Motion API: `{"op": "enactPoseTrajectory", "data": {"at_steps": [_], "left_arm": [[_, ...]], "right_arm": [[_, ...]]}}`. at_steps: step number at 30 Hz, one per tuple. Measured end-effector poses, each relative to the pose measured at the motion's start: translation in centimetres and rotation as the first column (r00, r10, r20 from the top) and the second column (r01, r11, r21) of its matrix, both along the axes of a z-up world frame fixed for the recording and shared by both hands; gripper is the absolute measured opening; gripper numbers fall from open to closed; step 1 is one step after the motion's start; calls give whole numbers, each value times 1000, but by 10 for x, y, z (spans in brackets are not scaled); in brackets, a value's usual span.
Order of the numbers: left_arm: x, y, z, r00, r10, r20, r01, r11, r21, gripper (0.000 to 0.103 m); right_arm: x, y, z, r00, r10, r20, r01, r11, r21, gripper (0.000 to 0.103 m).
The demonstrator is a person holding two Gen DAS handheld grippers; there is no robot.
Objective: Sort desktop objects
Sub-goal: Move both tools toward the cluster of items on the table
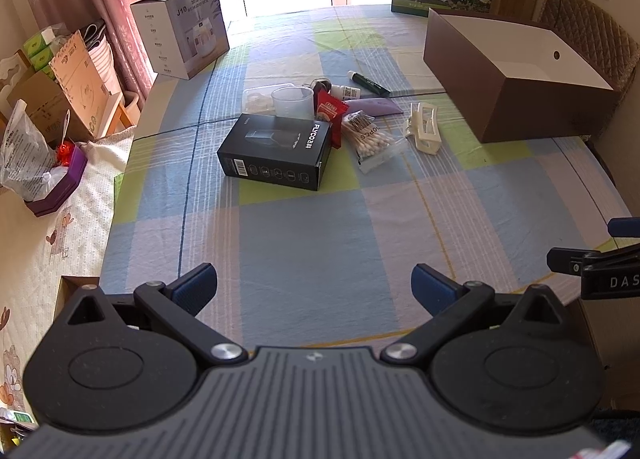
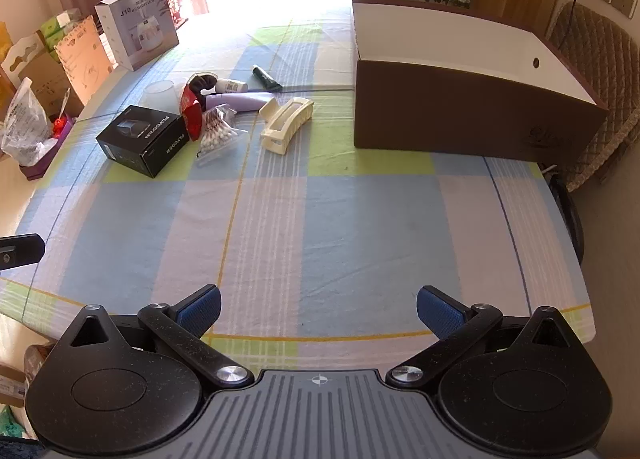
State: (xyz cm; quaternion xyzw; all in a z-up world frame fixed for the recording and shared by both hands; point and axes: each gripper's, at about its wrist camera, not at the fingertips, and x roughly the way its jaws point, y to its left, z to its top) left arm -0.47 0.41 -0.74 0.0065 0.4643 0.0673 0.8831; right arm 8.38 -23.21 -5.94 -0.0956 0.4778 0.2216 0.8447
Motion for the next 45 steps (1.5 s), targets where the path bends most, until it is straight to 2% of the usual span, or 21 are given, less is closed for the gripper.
{"op": "enactPoseTrajectory", "data": {"at_steps": [16,29,45], "left_arm": [[12,2,-2,1000,28,-9,-28,1000,-9,102],[35,-3,-5,995,99,-26,-99,995,-9,102],[70,-10,-13,974,223,-40,-224,974,-23,102]], "right_arm": [[16,4,0,1000,20,-3,-20,1000,7,101],[45,3,-4,998,65,-6,-65,998,17,101],[97,8,-16,980,200,-5,-200,979,34,101]]}}
